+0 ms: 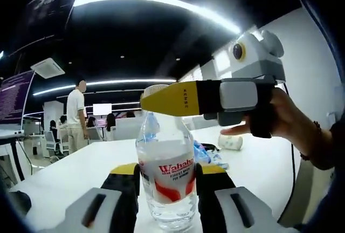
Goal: Arrange the tabletop items into an orderly group along one side of the table until the central work area is clear of visible clutter.
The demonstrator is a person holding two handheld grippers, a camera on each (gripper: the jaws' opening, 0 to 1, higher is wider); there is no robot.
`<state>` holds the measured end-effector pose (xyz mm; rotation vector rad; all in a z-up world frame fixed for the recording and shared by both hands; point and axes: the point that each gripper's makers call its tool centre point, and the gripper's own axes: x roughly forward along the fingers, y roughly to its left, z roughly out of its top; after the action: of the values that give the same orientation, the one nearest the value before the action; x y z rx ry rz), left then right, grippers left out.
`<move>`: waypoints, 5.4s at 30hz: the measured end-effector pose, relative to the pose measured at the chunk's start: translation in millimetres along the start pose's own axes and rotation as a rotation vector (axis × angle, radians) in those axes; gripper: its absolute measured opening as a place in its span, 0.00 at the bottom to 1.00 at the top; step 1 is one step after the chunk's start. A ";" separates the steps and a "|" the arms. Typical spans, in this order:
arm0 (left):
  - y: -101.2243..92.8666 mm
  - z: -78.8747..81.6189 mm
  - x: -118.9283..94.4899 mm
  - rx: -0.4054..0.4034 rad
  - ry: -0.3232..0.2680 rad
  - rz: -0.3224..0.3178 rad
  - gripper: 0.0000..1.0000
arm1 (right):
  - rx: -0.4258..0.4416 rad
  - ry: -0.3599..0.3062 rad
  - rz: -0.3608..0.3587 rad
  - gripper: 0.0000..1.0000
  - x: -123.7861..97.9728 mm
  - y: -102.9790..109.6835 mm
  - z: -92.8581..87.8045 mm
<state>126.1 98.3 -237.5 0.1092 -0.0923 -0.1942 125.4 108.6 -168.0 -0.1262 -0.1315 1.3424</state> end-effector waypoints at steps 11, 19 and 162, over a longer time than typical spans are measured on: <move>0.2 -0.7 1.1 0.011 0.011 -0.080 0.40 | 0.005 0.008 -0.008 0.22 0.5 -0.8 -0.4; 0.1 -0.9 1.1 0.016 0.014 -0.134 0.40 | 0.011 0.011 -0.009 0.22 0.2 -0.7 -0.3; -1.2 -4.8 3.3 0.000 -0.007 0.006 0.38 | 0.078 -0.025 0.001 0.21 2.0 0.4 -2.2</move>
<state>129.6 97.0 -242.1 0.1082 -0.0994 -0.1881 125.8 110.6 -170.2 -0.0438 -0.0999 1.3481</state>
